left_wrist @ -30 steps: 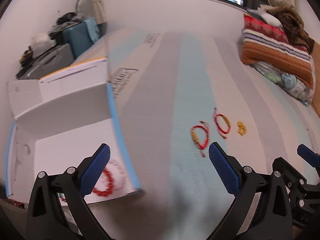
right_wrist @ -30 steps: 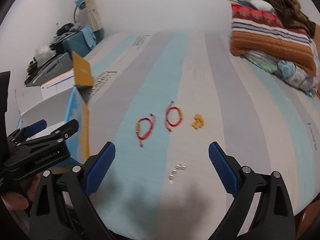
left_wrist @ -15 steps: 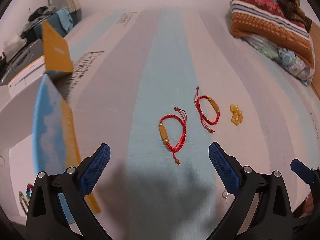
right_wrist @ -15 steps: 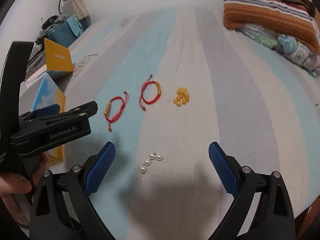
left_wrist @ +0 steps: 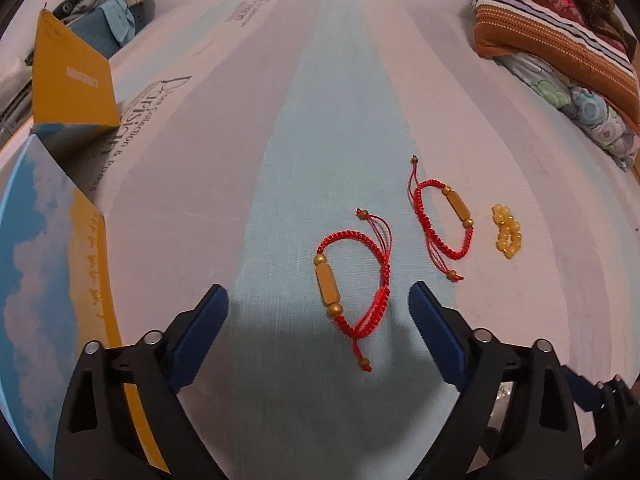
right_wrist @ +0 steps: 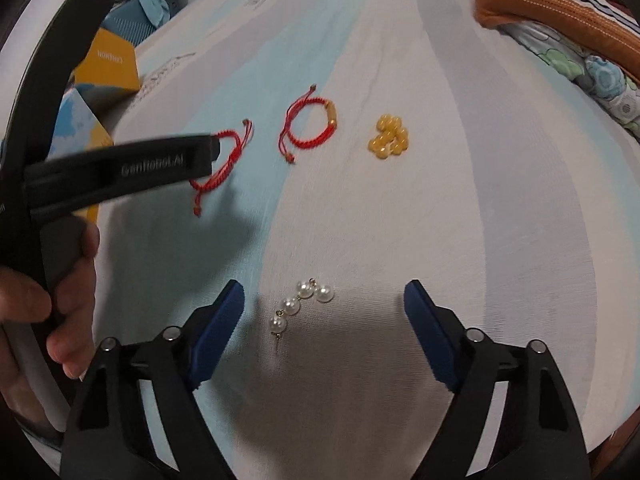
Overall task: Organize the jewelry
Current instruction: 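Grasp a red string bracelet with the left tool while the right tool grasps the pearl earrings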
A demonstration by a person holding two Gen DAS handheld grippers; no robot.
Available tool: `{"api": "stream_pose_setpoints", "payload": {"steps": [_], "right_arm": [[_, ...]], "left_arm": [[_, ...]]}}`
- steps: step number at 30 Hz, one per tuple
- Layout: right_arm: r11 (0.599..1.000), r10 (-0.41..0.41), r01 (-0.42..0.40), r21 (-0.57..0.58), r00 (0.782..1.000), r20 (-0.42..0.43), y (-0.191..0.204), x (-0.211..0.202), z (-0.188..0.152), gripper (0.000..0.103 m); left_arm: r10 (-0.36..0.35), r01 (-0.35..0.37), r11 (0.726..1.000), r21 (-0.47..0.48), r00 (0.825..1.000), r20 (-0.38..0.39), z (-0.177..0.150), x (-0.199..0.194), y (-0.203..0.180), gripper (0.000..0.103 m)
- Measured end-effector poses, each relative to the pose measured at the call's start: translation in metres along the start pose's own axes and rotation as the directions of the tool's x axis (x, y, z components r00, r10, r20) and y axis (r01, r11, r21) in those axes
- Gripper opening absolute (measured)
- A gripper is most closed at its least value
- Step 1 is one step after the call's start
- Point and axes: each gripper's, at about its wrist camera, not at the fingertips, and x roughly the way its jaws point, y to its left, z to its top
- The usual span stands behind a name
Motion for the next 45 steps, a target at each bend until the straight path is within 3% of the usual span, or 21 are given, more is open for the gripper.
{"api": "stream_pose_setpoints", "payload": {"steps": [4, 8, 18, 24, 31, 32, 33, 45], "right_arm": [[1.0, 0.011, -0.012, -0.004, 0.999, -0.03, 0.003, 0.008, 0.0, 0.063], [1.0, 0.017, -0.016, 0.006, 0.999, -0.05, 0.004, 0.015, 0.001, 0.056], [1.0, 0.002, -0.002, 0.006, 0.998, -0.062, 0.002, 0.022, 0.003, 0.039], [1.0, -0.015, 0.015, 0.0, 0.998, -0.068, 0.001, 0.023, 0.005, 0.028], [1.0, -0.024, 0.024, 0.002, 0.998, -0.063, -0.001, 0.023, 0.005, 0.02], [1.0, -0.024, 0.024, 0.004, 0.998, -0.061, 0.0, 0.023, 0.004, 0.019], [1.0, -0.023, 0.023, 0.003, 0.998, -0.058, 0.0, 0.022, 0.004, 0.009], [1.0, -0.008, 0.008, -0.001, 1.0, 0.005, 0.001, 0.006, 0.003, 0.01]], "left_arm": [[-0.003, 0.002, 1.0, -0.021, 1.0, -0.029, 0.002, 0.011, 0.005, 0.081], [-0.009, 0.007, 0.999, -0.032, 0.998, -0.065, 0.003, 0.021, 0.006, 0.067], [0.034, -0.035, 0.999, -0.017, 0.997, -0.076, 0.002, 0.03, 0.004, 0.054], [0.048, -0.049, 0.999, -0.008, 0.996, -0.077, 0.001, 0.031, 0.003, 0.036], [0.04, -0.042, 0.999, -0.015, 0.996, -0.084, 0.0, 0.029, 0.005, 0.005], [0.039, -0.04, 0.999, -0.013, 0.996, -0.082, 0.0, 0.029, 0.005, 0.005], [0.037, -0.038, 0.999, -0.008, 0.996, -0.078, 0.0, 0.027, 0.005, 0.005], [0.018, -0.019, 1.0, -0.01, 0.999, -0.042, 0.0, 0.011, 0.005, 0.004]]}}
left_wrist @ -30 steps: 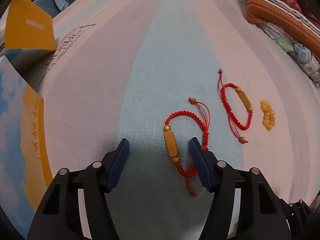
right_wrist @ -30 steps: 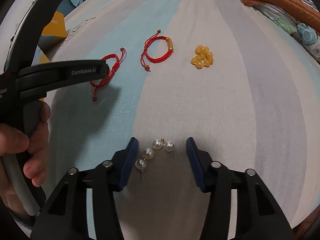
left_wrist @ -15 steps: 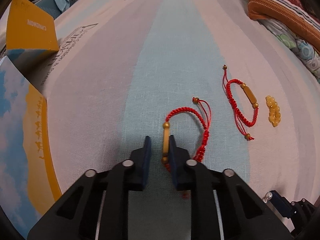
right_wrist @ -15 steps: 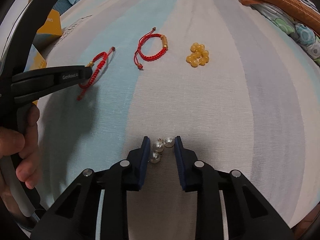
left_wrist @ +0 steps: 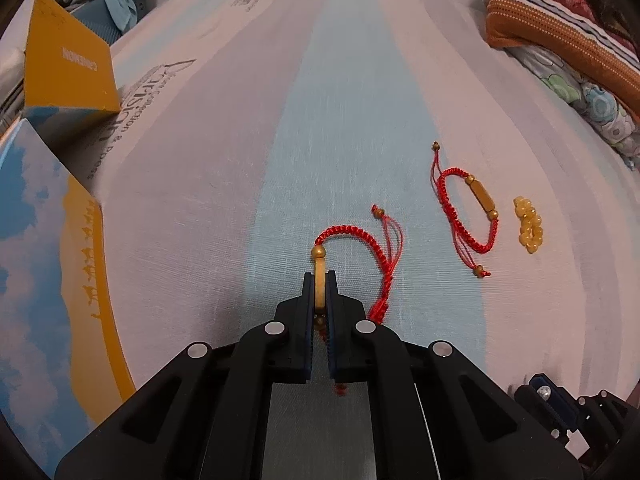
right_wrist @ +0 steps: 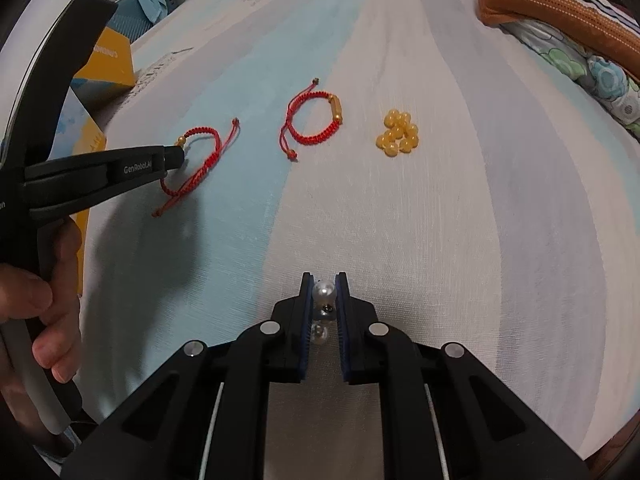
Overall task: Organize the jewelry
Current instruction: 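Grasp a red string bracelet with the left tool while the right tool grasps the pearl earrings, then carry the red string bracelet and pearl earrings up and into the box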
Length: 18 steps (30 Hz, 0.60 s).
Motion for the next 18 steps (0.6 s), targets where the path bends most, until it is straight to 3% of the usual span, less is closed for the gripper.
{"api": "stream_pose_setpoints", "payload": {"steps": [18], "right_arm": [[1.0, -0.026, 0.024, 0.014, 0.995, 0.098, 0.004, -0.044, -0.001, 0.01]], "left_arm": [[-0.015, 0.014, 1.0, 0.013, 0.998, 0.055, -0.017, -0.059, 0.005, 0.004]]}}
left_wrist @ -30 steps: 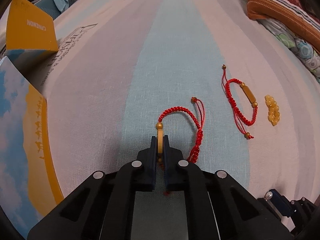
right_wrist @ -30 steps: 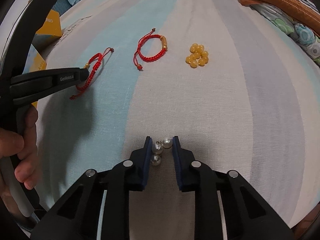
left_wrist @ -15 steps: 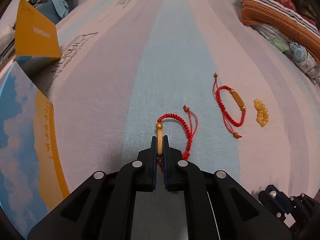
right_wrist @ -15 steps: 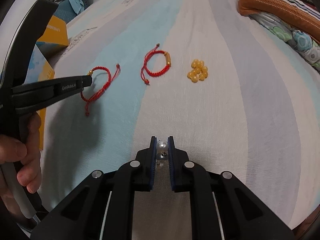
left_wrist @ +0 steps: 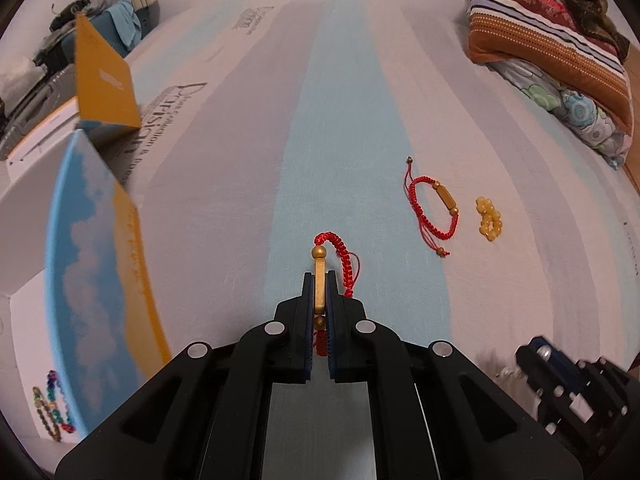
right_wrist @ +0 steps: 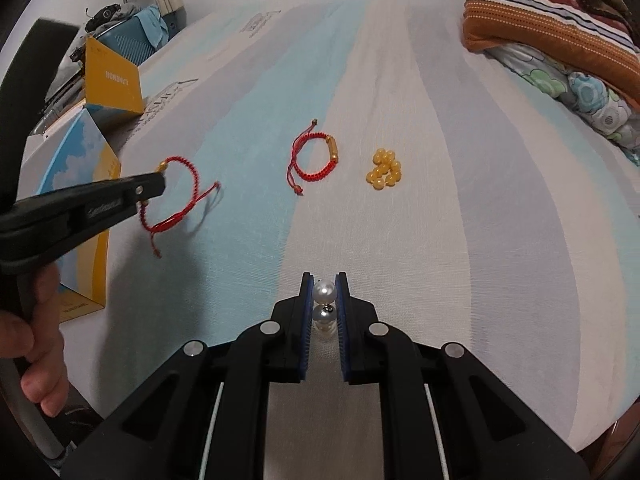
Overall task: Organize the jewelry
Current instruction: 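Carry the red string bracelet and pearl earrings up and into the box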
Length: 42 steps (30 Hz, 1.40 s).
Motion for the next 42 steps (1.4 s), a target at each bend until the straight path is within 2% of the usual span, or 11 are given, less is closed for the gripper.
{"api": "stream_pose_setpoints", "payload": {"steps": [10, 22, 32, 42], "right_arm": [[0.999, -0.023, 0.021, 0.024, 0.998, 0.061, -0.002, -0.028, 0.009, 0.01], [0.998, -0.047, 0.043, 0.036, 0.993, 0.111, 0.011, -0.056, 0.028, 0.01], [0.999, -0.039, 0.037, 0.019, 0.99, 0.135, 0.039, -0.072, 0.038, 0.01], [0.999, -0.006, 0.014, -0.041, 0.984, 0.178, 0.093, -0.091, 0.051, 0.01]], "left_arm": [[-0.033, 0.034, 0.999, -0.018, 0.999, 0.02, -0.016, -0.032, 0.013, 0.004], [-0.078, 0.078, 0.997, 0.007, 0.993, 0.09, -0.025, -0.084, 0.017, 0.004], [-0.051, 0.052, 0.999, -0.004, 0.99, 0.131, -0.031, -0.118, 0.042, 0.004], [-0.006, 0.019, 0.997, -0.07, 0.981, 0.192, -0.036, -0.158, 0.096, 0.004]]}}
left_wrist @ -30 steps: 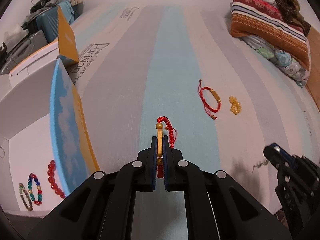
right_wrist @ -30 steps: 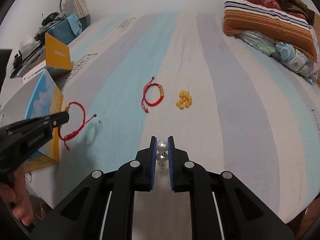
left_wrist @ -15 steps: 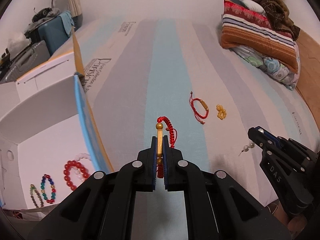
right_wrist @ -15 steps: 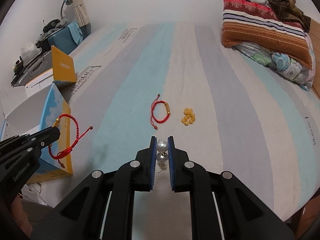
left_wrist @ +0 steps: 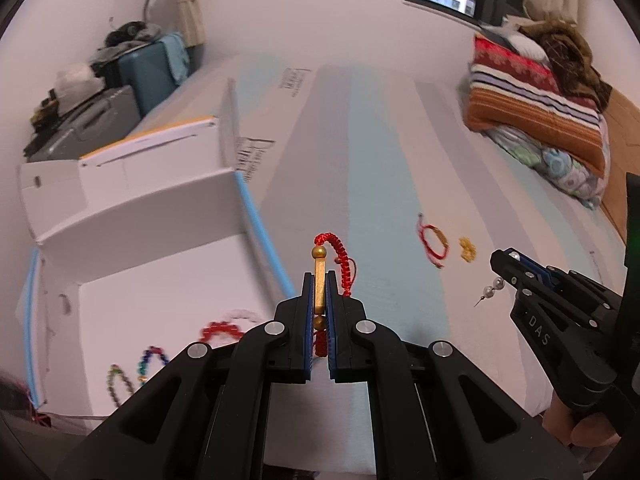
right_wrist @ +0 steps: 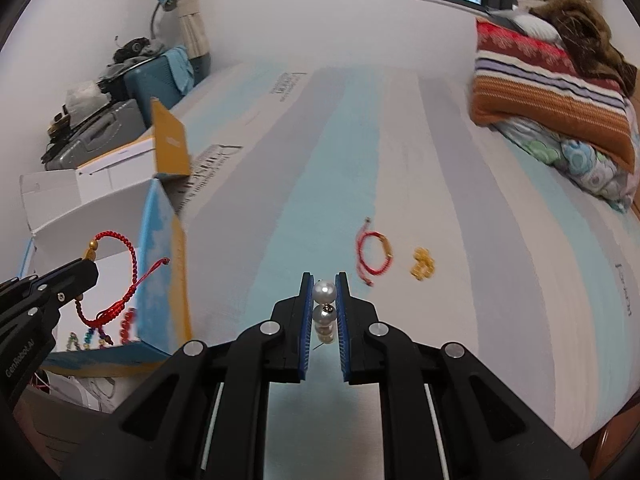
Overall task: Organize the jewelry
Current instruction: 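Carry the red string bracelet and pearl earrings up and into the box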
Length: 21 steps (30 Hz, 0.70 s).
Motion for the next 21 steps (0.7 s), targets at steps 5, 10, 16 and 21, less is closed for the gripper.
{"api": "stream_pose_setpoints", "payload": {"steps": [5, 10, 16, 21], "right_arm": [[0.999, 0.027, -0.025, -0.038, 0.999, 0.027, 0.032, -0.008, 0.007, 0.01], [0.995, 0.062, -0.058, -0.081, 0.997, 0.038, 0.069, -0.009, 0.012, 0.01], [0.986, 0.111, -0.105, -0.131, 0.993, 0.038, 0.115, -0.007, 0.013, 0.01], [0.973, 0.147, -0.14, -0.182, 0.989, 0.026, 0.155, -0.002, 0.01, 0.01]], "left_arm": [[0.03, -0.03, 0.999, -0.035, 0.999, 0.011, 0.0, -0.012, 0.032, 0.004], [0.059, -0.058, 0.996, -0.065, 0.998, 0.016, -0.005, -0.02, 0.064, 0.004], [0.094, -0.093, 0.99, -0.108, 0.996, 0.01, -0.01, -0.025, 0.102, 0.004], [0.135, -0.134, 0.98, -0.144, 0.991, -0.007, -0.019, -0.025, 0.134, 0.004]]}}
